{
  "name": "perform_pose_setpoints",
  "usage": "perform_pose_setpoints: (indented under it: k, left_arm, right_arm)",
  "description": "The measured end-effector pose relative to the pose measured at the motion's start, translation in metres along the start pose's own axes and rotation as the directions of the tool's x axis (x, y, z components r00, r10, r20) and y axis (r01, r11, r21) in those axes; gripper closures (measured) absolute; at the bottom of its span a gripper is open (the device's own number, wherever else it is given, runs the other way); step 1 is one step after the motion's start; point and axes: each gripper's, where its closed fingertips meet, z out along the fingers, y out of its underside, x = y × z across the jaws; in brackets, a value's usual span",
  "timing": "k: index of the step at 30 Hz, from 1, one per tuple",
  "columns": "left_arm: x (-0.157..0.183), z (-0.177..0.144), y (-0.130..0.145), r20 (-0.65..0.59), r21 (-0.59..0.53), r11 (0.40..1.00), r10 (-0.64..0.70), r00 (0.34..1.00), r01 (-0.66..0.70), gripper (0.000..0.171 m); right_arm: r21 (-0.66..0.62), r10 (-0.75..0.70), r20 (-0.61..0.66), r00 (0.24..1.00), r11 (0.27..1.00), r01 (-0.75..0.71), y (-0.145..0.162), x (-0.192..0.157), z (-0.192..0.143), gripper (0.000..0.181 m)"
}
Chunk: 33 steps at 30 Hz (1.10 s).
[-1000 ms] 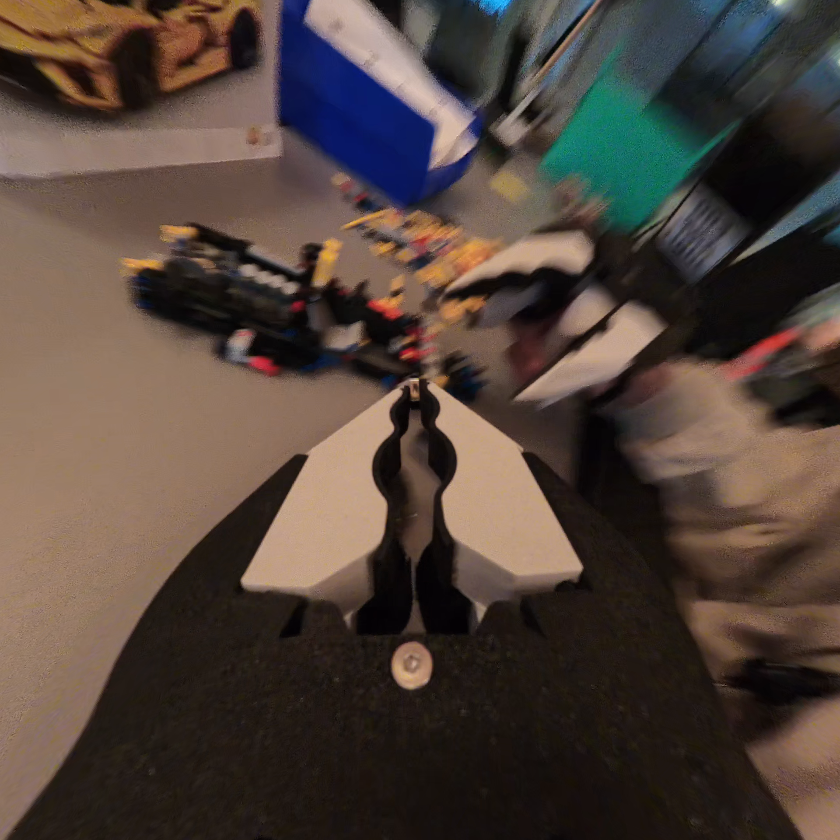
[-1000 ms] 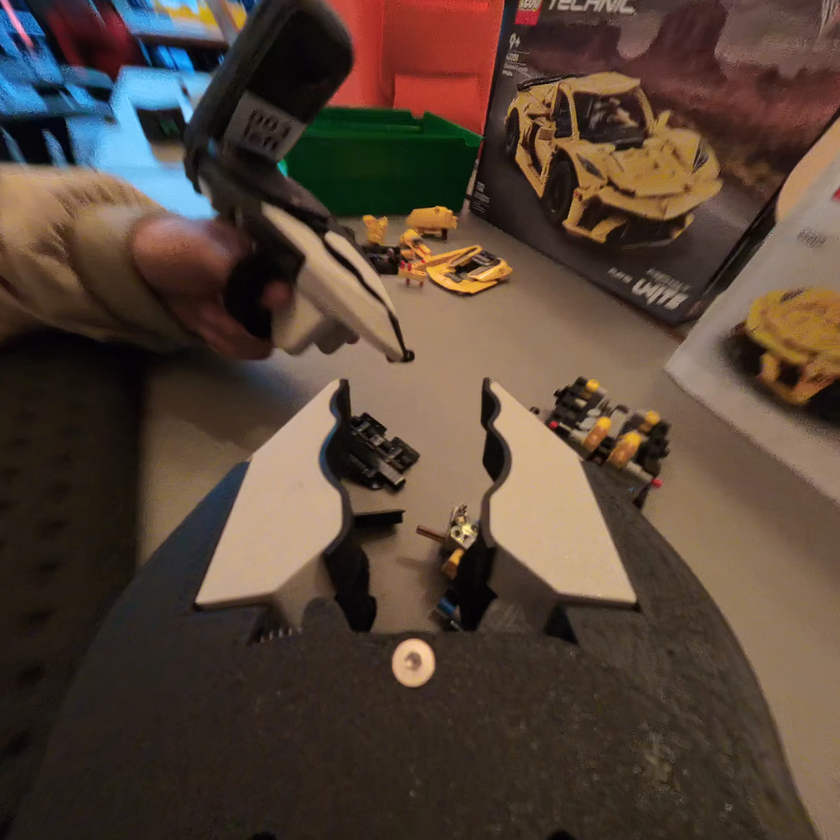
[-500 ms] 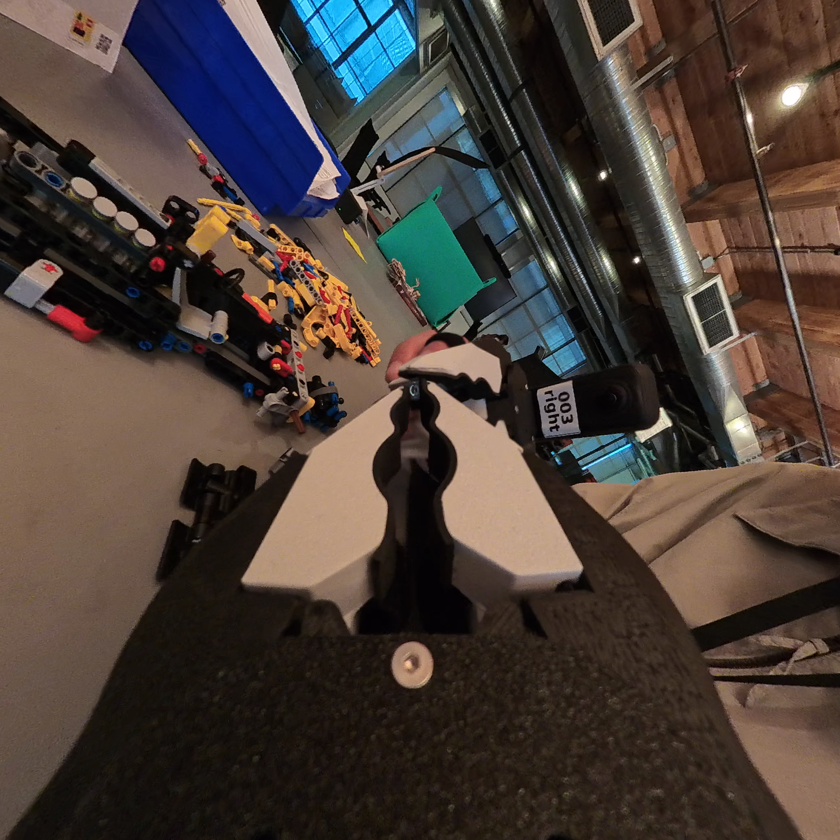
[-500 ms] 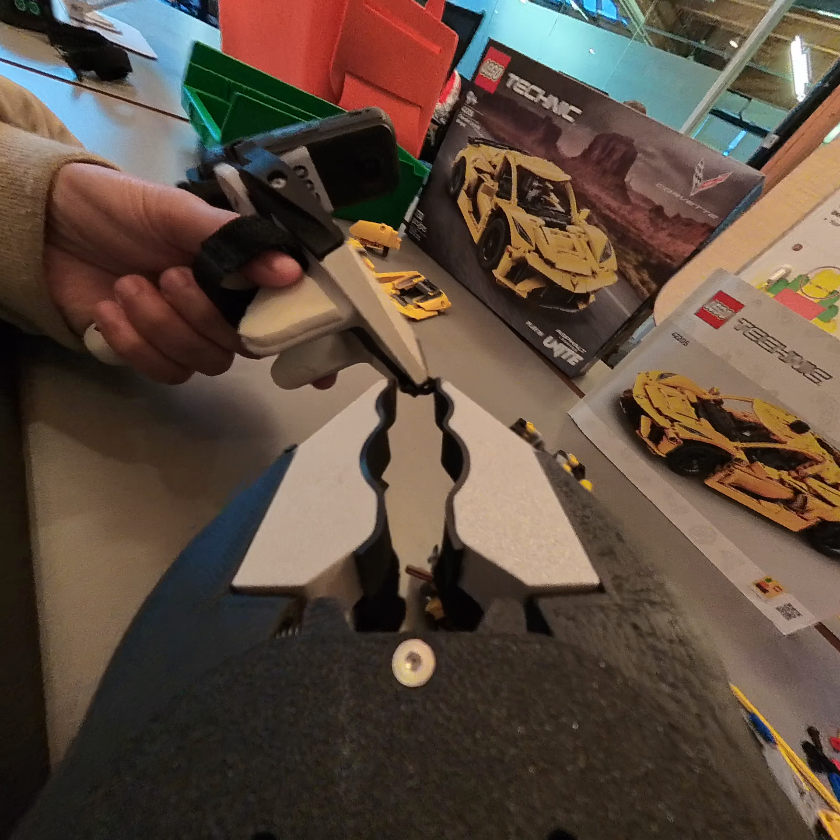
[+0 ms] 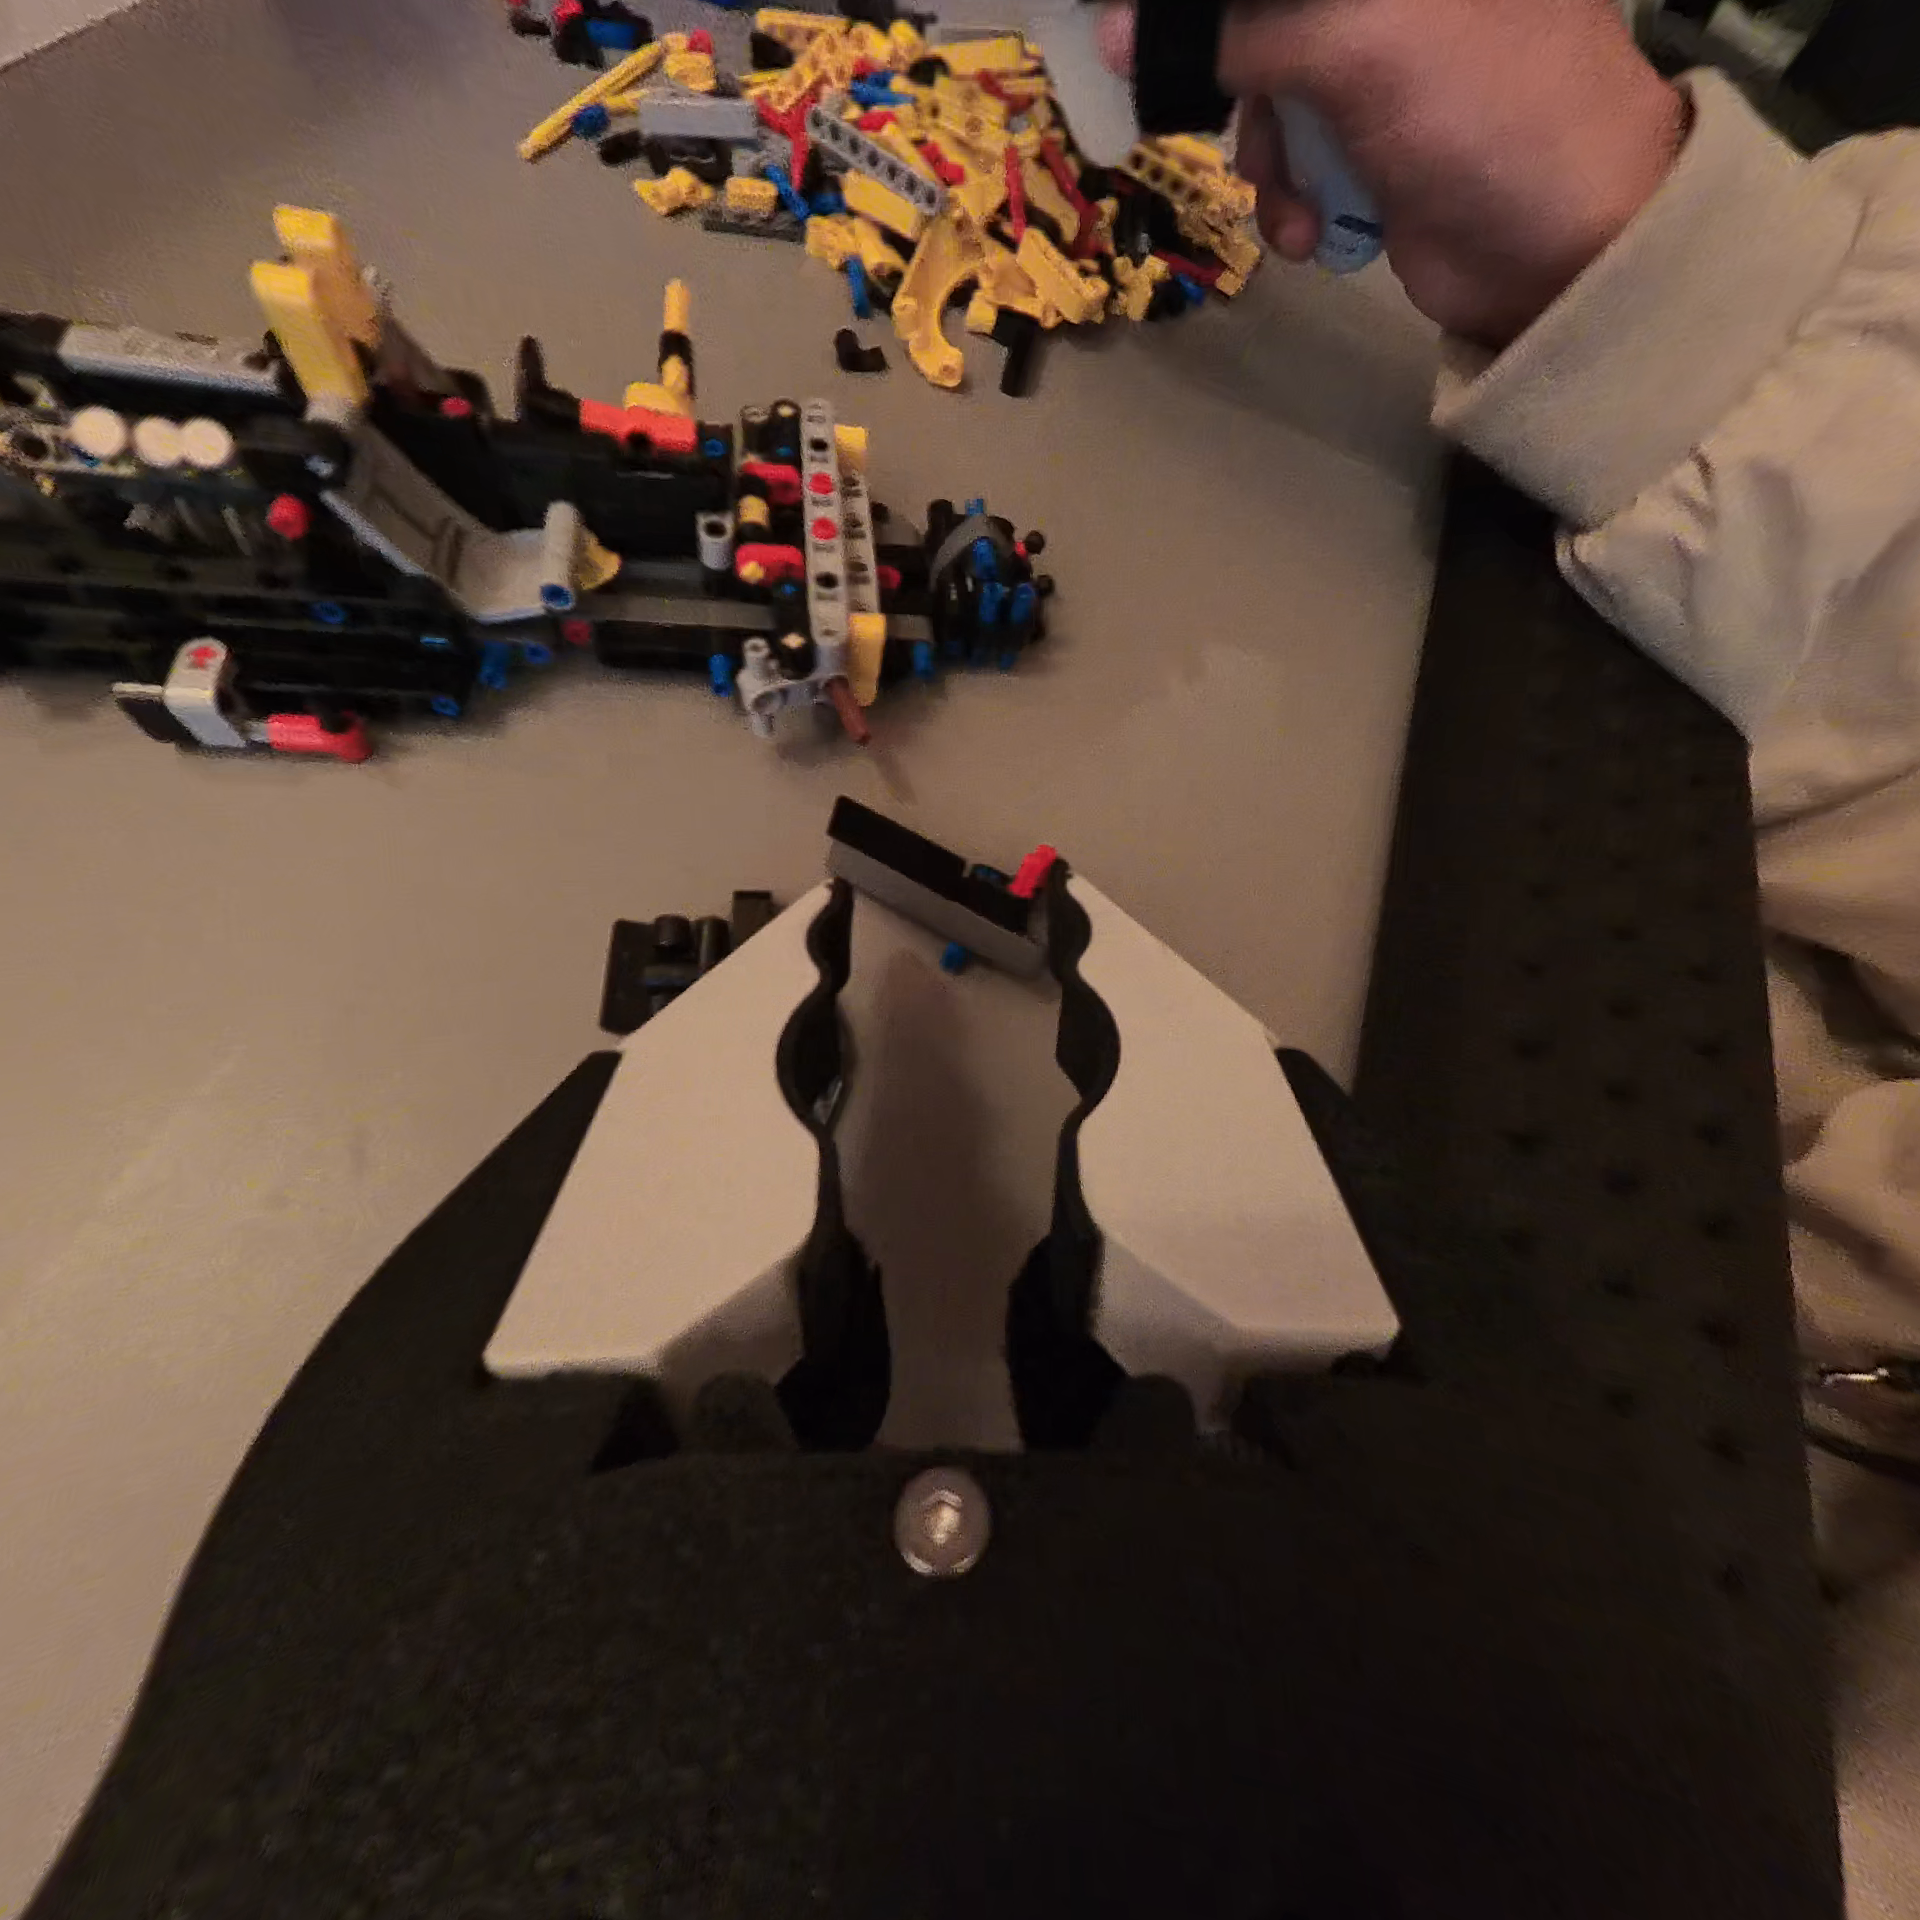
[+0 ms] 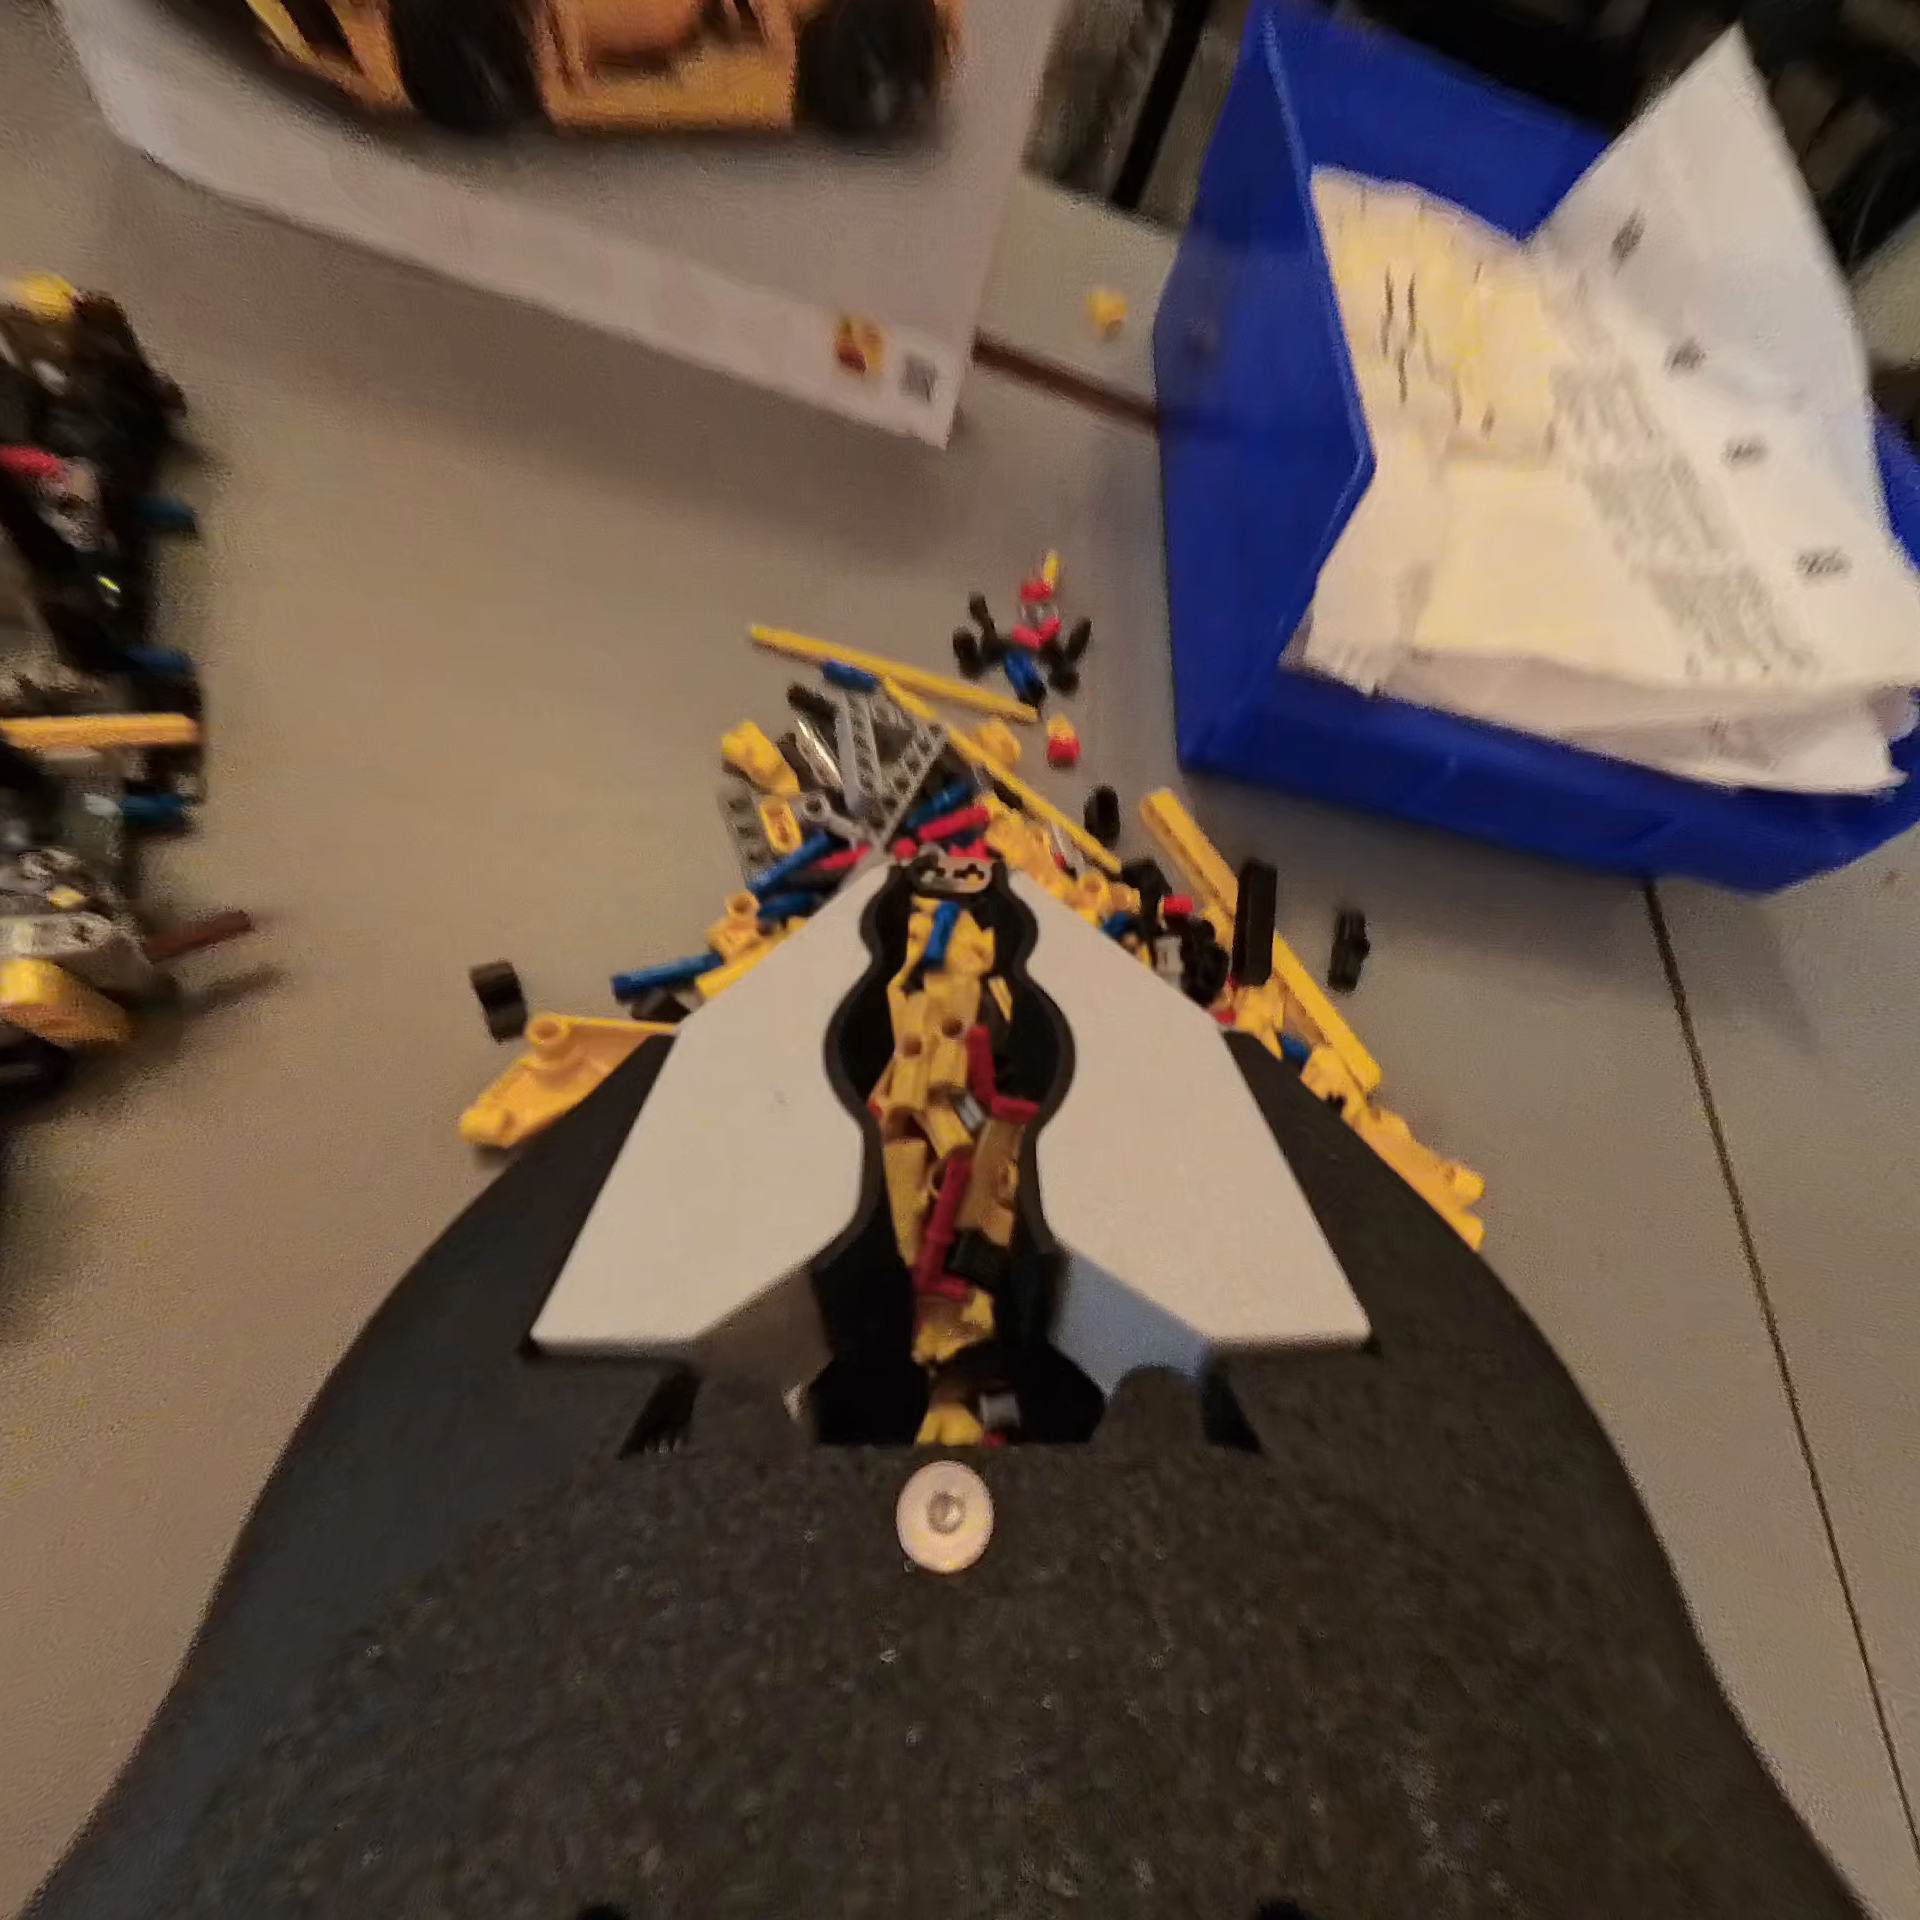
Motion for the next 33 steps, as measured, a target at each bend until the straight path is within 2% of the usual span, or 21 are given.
perform_pose_setpoints:
  k: [2,6,8,9,10,11,12,13,15,18,21,23,25,27,29,31,33]
  left_arm:
    - [0.001,-0.002,-0.001,0.000,0.002,1.000,0.010,1.000,-0.010,0.134]
    - [-0.004,-0.006,-0.004,-0.025,0.028,0.999,-0.020,1.000,0.020,0.136]
    - [-0.010,-0.008,-0.005,0.002,0.039,0.999,-0.007,1.000,0.007,0.139]
    - [-0.014,-0.009,-0.007,0.026,0.050,0.999,-0.001,1.000,0.000,0.141]
    - [-0.019,-0.010,-0.008,0.049,0.057,0.998,0.003,0.999,-0.006,0.143]
    - [-0.024,-0.011,-0.007,0.070,0.056,0.998,0.006,0.998,-0.010,0.145]
    - [-0.029,-0.011,-0.006,0.088,0.050,0.999,0.007,0.996,-0.011,0.145]
    - [-0.033,-0.011,-0.004,0.104,0.045,0.999,0.007,0.995,-0.012,0.145]
    - [-0.037,-0.012,-0.004,0.117,0.049,0.999,0.002,0.993,-0.008,0.145]
    - [-0.033,-0.013,-0.004,0.086,0.056,0.998,0.000,0.996,-0.005,0.145]
    - [-0.029,-0.014,-0.004,0.044,0.059,0.998,0.001,0.999,-0.003,0.144]
    - [-0.032,-0.016,-0.002,0.058,0.042,0.999,0.019,0.998,-0.021,0.143]
    - [-0.036,-0.021,-0.002,0.107,0.028,0.993,0.114,0.988,-0.118,0.141]
    - [-0.031,-0.028,-0.007,0.134,0.024,0.964,0.258,0.957,-0.263,0.140]
    - [-0.014,-0.034,-0.017,0.157,0.061,0.908,0.401,0.903,-0.414,0.138]
    - [-0.001,-0.040,-0.030,0.254,0.086,0.818,0.534,0.806,-0.569,0.138]
    - [0.015,-0.042,-0.038,0.343,0.085,0.692,0.655,0.673,-0.717,0.139]
  right_arm:
    - [-0.061,0.010,-0.006,1.000,0.998,-0.010,0.011,0.001,0.004,0.164]
    - [-0.063,-0.019,-0.002,1.000,0.998,0.019,0.010,-0.005,0.007,0.139]
    - [-0.032,-0.049,0.094,0.994,0.998,0.052,0.000,-0.025,0.002,0.135]
    - [0.014,-0.082,0.213,0.973,0.997,0.081,-0.012,-0.049,-0.006,0.136]
    - [0.079,-0.138,0.397,0.907,0.990,0.116,-0.023,-0.087,-0.022,0.140]
    - [0.132,-0.203,0.600,0.774,0.979,0.155,-0.026,-0.132,-0.048,0.143]
    - [0.172,-0.272,0.763,0.587,0.960,0.221,-0.017,-0.173,-0.079,0.137]
    - [0.168,-0.297,0.832,0.467,0.939,0.299,-0.002,-0.198,-0.099,0.146]
    - [0.166,-0.341,0.861,0.378,0.890,0.424,0.018,-0.225,-0.110,0.153]
    - [0.184,-0.393,0.831,0.394,0.862,0.472,0.022,-0.245,-0.097,0.158]
    - [0.159,-0.343,0.881,0.325,0.863,0.479,0.034,-0.271,-0.099,0.150]
    - [0.131,-0.312,0.895,0.321,0.869,0.478,0.037,-0.279,-0.098,0.163]
    - [0.142,-0.309,0.888,0.341,0.889,0.435,0.028,-0.278,-0.094,0.175]
    - [0.134,-0.222,0.921,0.321,0.952,0.274,0.004,-0.273,-0.104,0.175]
    - [0.081,-0.099,0.970,0.220,0.993,0.090,-0.019,-0.268,-0.121,0.175]
    - [0.021,-0.020,0.990,0.142,1.000,-0.004,-0.028,-0.262,-0.128,0.175]
    - [-0.035,0.039,0.997,0.062,0.998,-0.059,-0.034,-0.261,-0.137,0.175]
